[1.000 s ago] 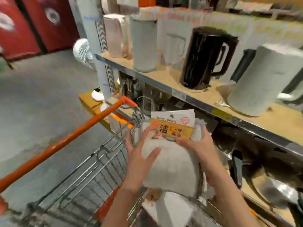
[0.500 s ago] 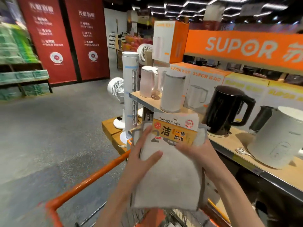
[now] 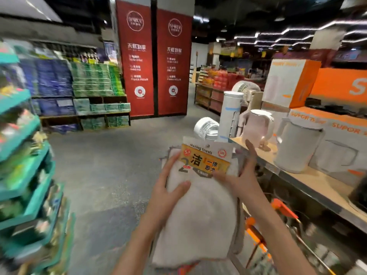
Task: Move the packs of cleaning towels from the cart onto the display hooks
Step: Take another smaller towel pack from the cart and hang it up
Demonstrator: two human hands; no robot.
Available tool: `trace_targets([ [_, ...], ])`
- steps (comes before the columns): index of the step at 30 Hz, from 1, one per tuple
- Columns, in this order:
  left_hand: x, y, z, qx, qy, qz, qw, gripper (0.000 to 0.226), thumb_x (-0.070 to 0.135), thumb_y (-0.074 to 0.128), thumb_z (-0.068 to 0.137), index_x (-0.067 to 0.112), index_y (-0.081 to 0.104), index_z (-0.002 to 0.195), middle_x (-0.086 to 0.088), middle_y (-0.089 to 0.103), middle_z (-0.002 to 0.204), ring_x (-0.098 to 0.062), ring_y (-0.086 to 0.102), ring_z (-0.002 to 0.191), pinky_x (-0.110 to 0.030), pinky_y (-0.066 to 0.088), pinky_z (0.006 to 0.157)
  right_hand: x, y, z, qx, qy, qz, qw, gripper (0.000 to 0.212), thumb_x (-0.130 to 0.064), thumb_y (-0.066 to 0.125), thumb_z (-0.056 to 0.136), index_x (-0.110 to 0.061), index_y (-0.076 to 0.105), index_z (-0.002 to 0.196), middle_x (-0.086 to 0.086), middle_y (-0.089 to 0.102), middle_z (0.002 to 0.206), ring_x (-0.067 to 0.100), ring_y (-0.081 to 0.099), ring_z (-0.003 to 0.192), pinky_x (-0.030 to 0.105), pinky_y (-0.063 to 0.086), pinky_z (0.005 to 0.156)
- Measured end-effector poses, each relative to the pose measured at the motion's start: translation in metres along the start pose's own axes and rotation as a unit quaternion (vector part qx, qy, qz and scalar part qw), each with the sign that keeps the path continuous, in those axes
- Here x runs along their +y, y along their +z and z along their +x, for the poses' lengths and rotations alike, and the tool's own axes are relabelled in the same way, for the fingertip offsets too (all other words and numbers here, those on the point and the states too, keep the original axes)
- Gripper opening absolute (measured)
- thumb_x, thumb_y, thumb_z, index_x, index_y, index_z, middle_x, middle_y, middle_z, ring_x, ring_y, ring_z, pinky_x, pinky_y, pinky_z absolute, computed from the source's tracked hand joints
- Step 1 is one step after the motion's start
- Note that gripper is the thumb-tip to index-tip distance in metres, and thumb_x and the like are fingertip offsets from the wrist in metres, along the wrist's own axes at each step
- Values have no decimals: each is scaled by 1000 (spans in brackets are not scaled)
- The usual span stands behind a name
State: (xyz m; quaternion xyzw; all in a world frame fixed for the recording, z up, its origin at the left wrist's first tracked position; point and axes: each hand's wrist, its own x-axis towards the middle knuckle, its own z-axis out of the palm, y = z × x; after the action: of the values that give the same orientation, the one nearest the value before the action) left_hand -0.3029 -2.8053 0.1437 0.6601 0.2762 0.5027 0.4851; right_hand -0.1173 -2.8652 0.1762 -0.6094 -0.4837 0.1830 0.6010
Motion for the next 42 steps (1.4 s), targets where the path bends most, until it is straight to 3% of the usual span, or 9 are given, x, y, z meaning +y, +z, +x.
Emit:
trace_targets([
  [2, -7, -47, 4, 23, -5, 13, 1000, 69, 3, 68, 83, 52, 45, 127, 46, 54, 111, 15, 56, 102, -3, 44, 75, -3, 44, 14, -38, -17, -1, 999, 94, -26, 84, 65, -66, 20, 122, -18, 34, 136, 0, 39, 117, 6, 38, 88],
  [4, -13, -91, 4, 49, -10, 26, 998, 69, 6, 70, 80, 49, 46, 129, 44, 53, 116, 13, 56, 106, -5, 45, 80, -5, 88, 26, -83, -31, -13, 996, 73, -20, 81, 70, -53, 42, 121, -18, 43, 127, -3, 45, 108, -4, 37, 72],
  [7, -22, -152, 1, 104, -15, 43, 994, 67, 11, 69, 79, 48, 47, 129, 42, 52, 121, 16, 50, 112, -3, 41, 85, -12, 156, 35, -139, -49, -15, 989, 58, -14, 79, 72, -38, 54, 118, -11, 51, 122, -8, 50, 105, 1, 39, 80],
  [15, -37, -272, -23, 247, -17, 79, 966, 66, -5, 66, 83, 42, 47, 125, 43, 44, 122, 30, 38, 111, 6, 31, 83, -36, 304, 34, -259, -22, 52, 964, 38, -5, 79, 71, -22, 58, 97, -1, 65, 104, -10, 61, 79, 7, 47, 64],
  [22, -51, -353, -32, 370, -27, 80, 925, 68, -8, 67, 81, 41, 48, 124, 30, 47, 128, 26, 45, 108, 3, 35, 81, -45, 426, 24, -351, 49, 114, 928, 42, -8, 79, 73, -13, 61, 111, 6, 66, 113, 21, 64, 103, 43, 50, 94],
  [31, -68, -443, 4, 444, -46, 130, 886, 84, 15, 71, 83, 57, 20, 135, 48, 25, 135, 31, 23, 122, 7, 26, 89, -46, 570, 83, -472, 70, 203, 855, 28, -4, 71, 79, -12, 62, 105, 9, 71, 105, 23, 69, 94, 39, 54, 83],
  [34, -72, -460, 25, 487, -46, 120, 864, 73, 11, 68, 84, 50, 29, 133, 32, 33, 141, 26, 33, 120, 0, 32, 95, -44, 612, 107, -503, 66, 216, 834, 24, -3, 69, 80, -16, 63, 99, 12, 70, 107, 23, 69, 93, 39, 54, 82],
  [37, -75, -472, 35, 526, -49, 112, 842, 63, 20, 67, 83, 49, 38, 130, 27, 42, 141, 8, 37, 131, -26, 31, 113, -44, 649, 119, -525, 47, 213, 822, 29, -10, 72, 80, -19, 62, 106, 11, 62, 119, 27, 61, 108, 50, 47, 96],
  [42, -78, -489, 25, 573, -56, 123, 809, 59, 32, 71, 82, 53, 43, 129, 38, 46, 133, 9, 39, 130, -33, 30, 114, -51, 693, 114, -587, 34, 220, 778, 20, -8, 71, 81, -27, 64, 84, -1, 73, 92, 16, 70, 84, 41, 56, 79],
])
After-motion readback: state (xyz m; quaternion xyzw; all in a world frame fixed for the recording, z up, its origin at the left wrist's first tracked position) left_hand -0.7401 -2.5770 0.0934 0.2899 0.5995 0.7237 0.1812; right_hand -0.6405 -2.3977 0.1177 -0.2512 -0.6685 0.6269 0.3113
